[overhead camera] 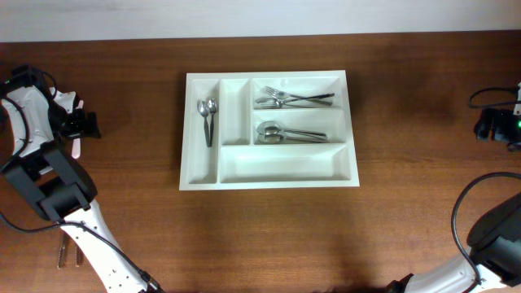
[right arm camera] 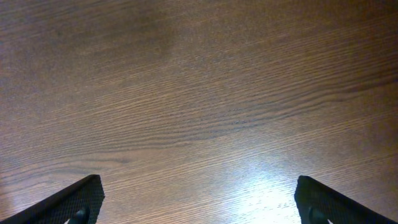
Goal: Pack container
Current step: 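Close the left gripper on the knife handle and lift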
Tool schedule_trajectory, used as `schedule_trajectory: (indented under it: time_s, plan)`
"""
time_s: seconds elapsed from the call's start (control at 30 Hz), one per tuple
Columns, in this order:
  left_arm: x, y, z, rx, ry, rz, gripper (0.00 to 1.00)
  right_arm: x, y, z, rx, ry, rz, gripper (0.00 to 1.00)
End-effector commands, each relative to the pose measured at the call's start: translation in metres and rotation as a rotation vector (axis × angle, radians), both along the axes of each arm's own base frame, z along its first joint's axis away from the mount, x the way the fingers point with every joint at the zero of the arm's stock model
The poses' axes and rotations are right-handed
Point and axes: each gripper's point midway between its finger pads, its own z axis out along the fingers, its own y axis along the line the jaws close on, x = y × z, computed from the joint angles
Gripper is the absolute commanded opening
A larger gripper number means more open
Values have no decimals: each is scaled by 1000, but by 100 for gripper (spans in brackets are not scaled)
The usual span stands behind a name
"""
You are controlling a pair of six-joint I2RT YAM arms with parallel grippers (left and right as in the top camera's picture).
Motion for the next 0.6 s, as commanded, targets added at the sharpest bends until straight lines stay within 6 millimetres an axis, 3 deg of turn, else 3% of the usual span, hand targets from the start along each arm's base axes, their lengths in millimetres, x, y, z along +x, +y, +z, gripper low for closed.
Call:
schedule_trajectory:
  time_s: [0.0,0.43,0.57]
  plan:
    - [-1,-1,-10,-18,9,9,99,0,2,-5,18,2,2,99]
    - [-2,2,-10,23,29,0,97,0,2,-5,18,2,2,99]
    - [-2,2,-10,24,27,-1,90,0,2,-5,18,2,2,99]
